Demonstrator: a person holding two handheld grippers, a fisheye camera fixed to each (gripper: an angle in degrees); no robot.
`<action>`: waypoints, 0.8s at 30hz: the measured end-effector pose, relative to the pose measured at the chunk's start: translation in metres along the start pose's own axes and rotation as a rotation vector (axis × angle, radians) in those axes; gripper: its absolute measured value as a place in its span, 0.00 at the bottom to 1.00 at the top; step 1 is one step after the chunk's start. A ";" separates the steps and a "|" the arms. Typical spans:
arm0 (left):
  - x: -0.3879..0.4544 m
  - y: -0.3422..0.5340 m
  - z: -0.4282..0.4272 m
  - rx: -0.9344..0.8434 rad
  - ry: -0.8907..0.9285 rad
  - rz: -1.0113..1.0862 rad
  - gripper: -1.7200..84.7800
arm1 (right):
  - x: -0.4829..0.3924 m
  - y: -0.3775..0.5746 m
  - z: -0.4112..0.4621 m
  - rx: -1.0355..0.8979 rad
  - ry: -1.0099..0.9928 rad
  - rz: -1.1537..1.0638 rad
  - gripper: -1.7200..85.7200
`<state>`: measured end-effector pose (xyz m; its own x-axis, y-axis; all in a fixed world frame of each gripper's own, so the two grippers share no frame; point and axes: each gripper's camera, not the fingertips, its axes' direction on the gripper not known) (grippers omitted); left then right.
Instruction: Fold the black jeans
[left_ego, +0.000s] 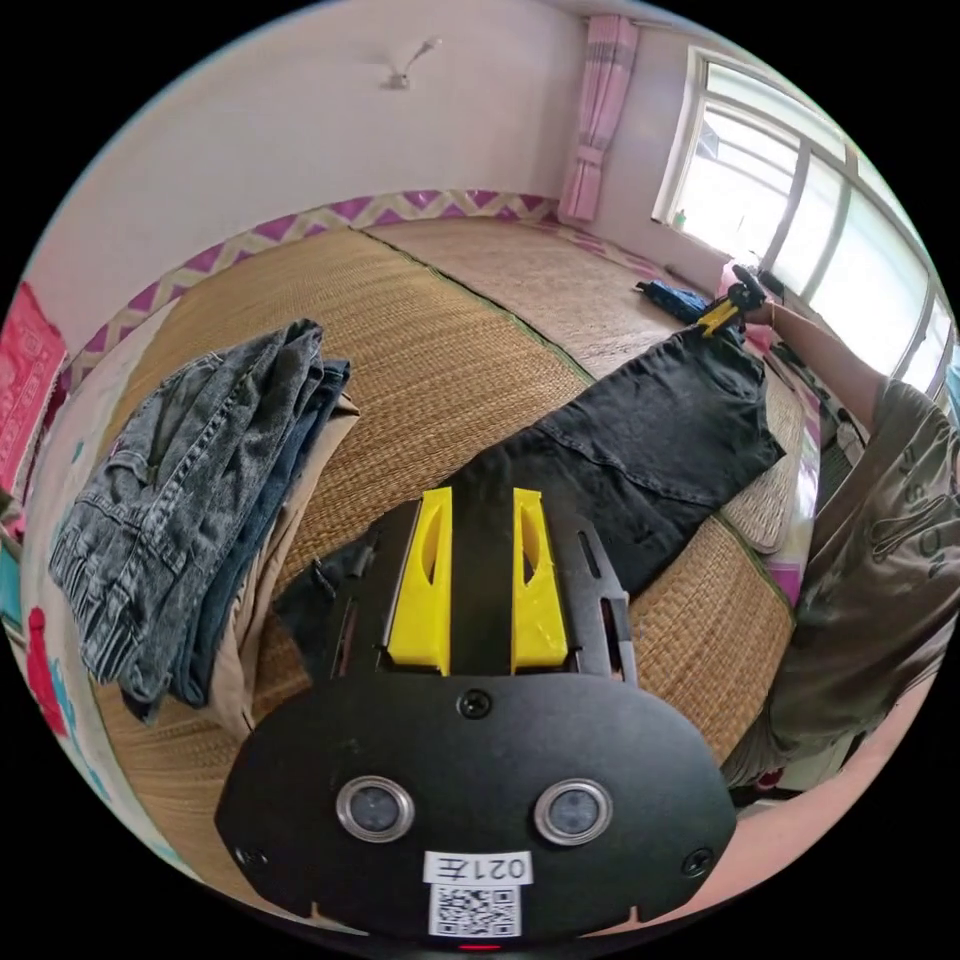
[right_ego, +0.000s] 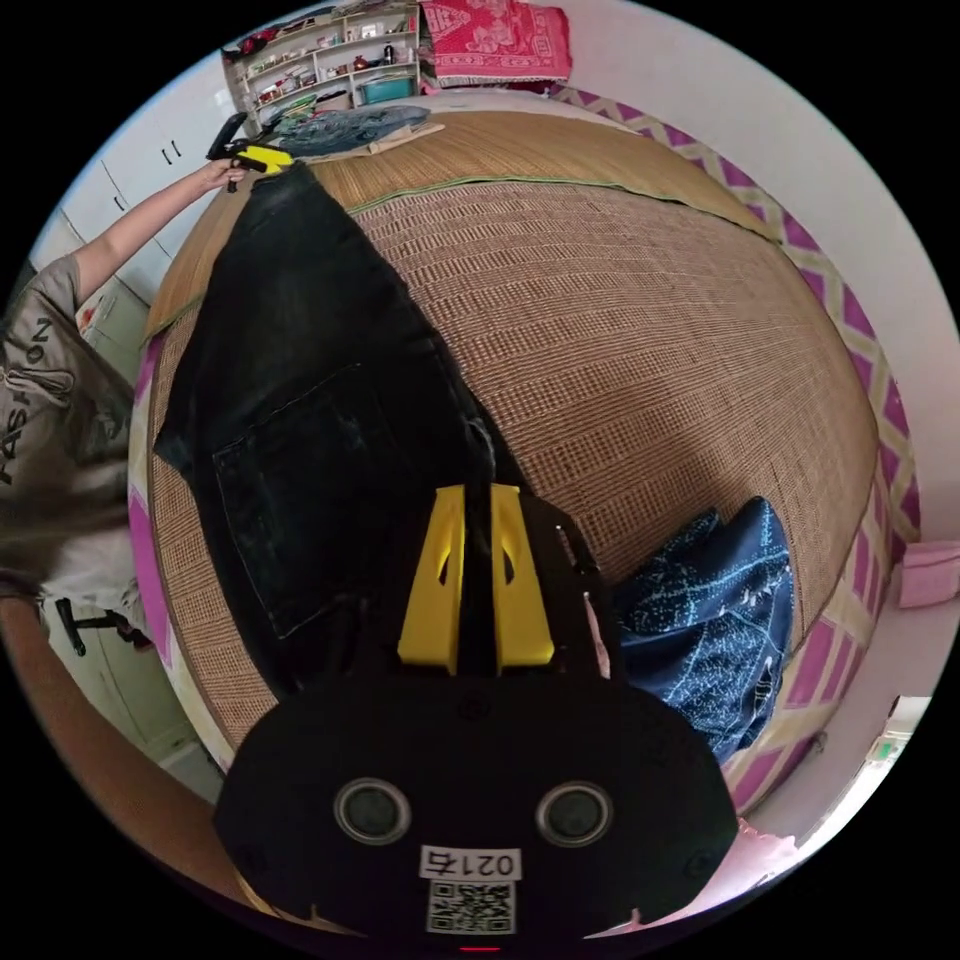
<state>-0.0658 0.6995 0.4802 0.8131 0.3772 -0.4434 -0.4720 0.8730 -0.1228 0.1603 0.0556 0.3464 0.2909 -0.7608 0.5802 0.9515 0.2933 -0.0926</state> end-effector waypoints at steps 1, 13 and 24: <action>-0.002 -0.006 0.004 -0.010 0.002 0.007 0.13 | 0.005 0.003 -0.008 0.016 -0.001 -0.013 0.04; -0.004 -0.106 0.063 -0.197 0.037 0.163 0.06 | 0.028 0.025 -0.053 0.051 -0.003 -0.098 0.02; 0.088 -0.024 -0.100 0.174 0.034 0.287 0.01 | -0.061 0.132 -0.106 0.248 0.054 -0.132 0.02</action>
<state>-0.0169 0.6804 0.3555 0.6424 0.6069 -0.4680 -0.6122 0.7737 0.1630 0.2789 0.0794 0.2134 0.1776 -0.8294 0.5297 0.9300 0.3175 0.1853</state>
